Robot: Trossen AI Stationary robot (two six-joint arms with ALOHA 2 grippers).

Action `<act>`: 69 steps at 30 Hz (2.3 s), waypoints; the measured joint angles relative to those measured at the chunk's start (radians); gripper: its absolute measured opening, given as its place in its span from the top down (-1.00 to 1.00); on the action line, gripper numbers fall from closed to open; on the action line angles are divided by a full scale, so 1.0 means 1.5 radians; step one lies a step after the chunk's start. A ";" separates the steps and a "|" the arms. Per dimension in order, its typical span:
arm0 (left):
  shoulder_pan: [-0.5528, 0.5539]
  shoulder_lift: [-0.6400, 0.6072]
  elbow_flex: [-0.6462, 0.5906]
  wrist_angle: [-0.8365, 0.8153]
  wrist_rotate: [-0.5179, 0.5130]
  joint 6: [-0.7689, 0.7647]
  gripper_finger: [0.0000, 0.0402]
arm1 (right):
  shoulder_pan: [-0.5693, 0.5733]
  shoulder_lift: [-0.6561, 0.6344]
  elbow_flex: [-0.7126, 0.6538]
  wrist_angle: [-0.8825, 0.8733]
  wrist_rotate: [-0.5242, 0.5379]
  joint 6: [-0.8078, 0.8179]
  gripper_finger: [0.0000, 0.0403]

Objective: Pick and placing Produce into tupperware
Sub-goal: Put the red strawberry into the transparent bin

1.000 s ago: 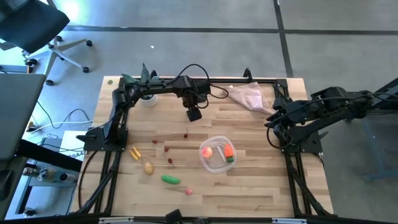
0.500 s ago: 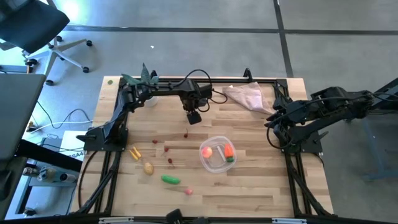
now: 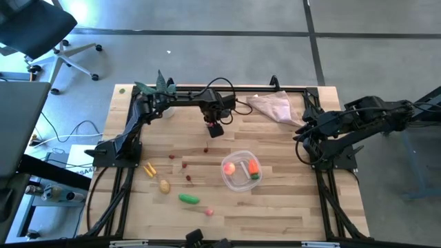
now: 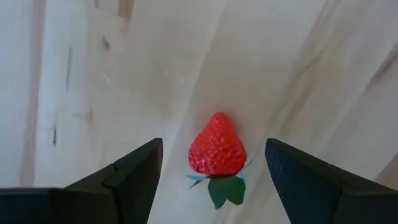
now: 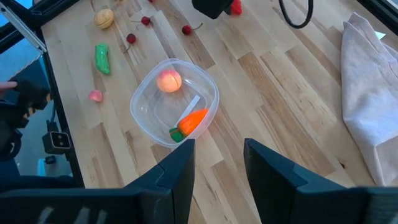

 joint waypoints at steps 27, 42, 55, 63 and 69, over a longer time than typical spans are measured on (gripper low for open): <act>0.000 0.025 0.001 -0.006 -0.030 0.002 -0.37 | 0.000 0.000 0.000 0.000 0.000 0.000 0.35; 0.000 0.026 0.001 -0.006 -0.030 0.002 -0.37 | 0.000 0.000 0.000 0.000 0.000 0.000 0.35; 0.000 0.026 0.001 -0.001 -0.010 0.002 -0.05 | 0.000 0.000 0.000 0.000 0.000 0.000 0.35; 0.000 0.025 0.001 0.008 0.011 0.003 0.25 | 0.000 0.000 0.000 0.000 0.000 0.000 0.35; 0.000 0.025 0.001 0.007 0.011 0.003 0.31 | 0.000 0.000 0.000 0.000 0.000 0.000 0.35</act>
